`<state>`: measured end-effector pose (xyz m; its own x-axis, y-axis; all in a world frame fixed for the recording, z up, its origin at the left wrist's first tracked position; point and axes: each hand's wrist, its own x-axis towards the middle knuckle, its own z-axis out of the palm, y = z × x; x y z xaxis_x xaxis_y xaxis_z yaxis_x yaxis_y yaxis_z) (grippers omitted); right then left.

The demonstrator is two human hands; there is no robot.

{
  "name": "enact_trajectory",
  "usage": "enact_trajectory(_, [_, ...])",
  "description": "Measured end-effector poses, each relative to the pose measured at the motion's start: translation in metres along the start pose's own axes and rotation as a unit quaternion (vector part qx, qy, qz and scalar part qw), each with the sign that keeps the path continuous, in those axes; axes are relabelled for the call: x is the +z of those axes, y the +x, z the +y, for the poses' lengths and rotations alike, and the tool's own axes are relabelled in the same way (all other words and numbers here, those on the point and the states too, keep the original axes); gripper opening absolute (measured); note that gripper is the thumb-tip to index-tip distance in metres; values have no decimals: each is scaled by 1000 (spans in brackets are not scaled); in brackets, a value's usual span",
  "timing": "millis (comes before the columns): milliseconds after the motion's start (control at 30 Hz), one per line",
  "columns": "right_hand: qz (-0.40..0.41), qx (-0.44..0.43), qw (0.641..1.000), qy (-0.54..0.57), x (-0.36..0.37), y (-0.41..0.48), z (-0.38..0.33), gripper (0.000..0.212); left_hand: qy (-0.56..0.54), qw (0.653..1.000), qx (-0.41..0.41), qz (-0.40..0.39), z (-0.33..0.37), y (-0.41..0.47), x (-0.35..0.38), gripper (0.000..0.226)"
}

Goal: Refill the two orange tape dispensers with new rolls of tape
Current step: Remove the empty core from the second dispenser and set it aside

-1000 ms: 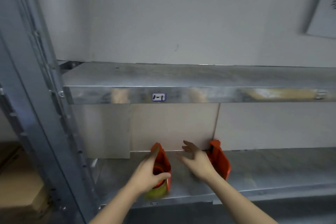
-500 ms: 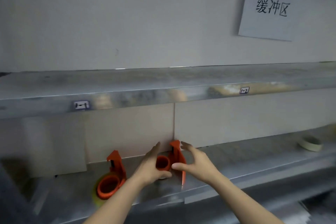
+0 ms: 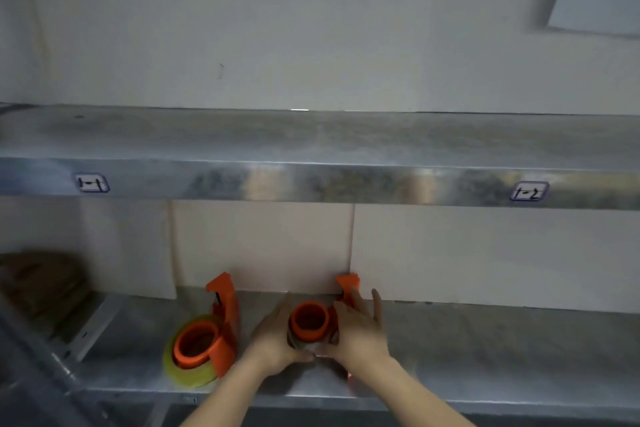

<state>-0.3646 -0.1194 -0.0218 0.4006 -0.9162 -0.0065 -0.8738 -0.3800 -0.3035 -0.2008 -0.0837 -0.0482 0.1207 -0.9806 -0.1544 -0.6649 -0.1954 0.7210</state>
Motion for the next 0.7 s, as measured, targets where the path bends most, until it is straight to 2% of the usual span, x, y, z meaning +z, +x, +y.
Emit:
enact_trajectory(67, [-10,3,999,-46,11,8,0,79,-9,1000,-8,-9,-2,7,4,119])
enact_trajectory(167, [-20,11,994,-103,25,15,1,83,-29,999,-22,-19,-6,15,10,133])
enact_trajectory(267, [-32,16,994,-105,31,18,-1,85,-56,998,-13,-6,-10,14,9,128])
enact_trajectory(333, [-29,20,998,-54,24,15,0,81,-73,997,-6,-1,-8,10,4,124])
enact_trajectory(367, [-20,21,999,-14,18,13,1,77,-81,997,-1,0,-4,8,0,129])
enact_trajectory(433, [9,18,998,56,6,8,3,74,-101,995,14,1,7,5,-13,153])
enact_trajectory(467, [29,13,996,80,1,5,3,80,-116,993,23,6,11,4,-20,160])
enact_trajectory(500, [51,8,993,104,-3,2,3,85,-123,992,27,11,17,4,-27,159])
enact_trajectory(600, [106,0,974,201,-21,-5,5,85,-95,993,58,32,40,3,-44,128])
enact_trajectory(700, [155,18,937,313,-44,-23,16,74,-73,993,94,25,65,5,-46,126])
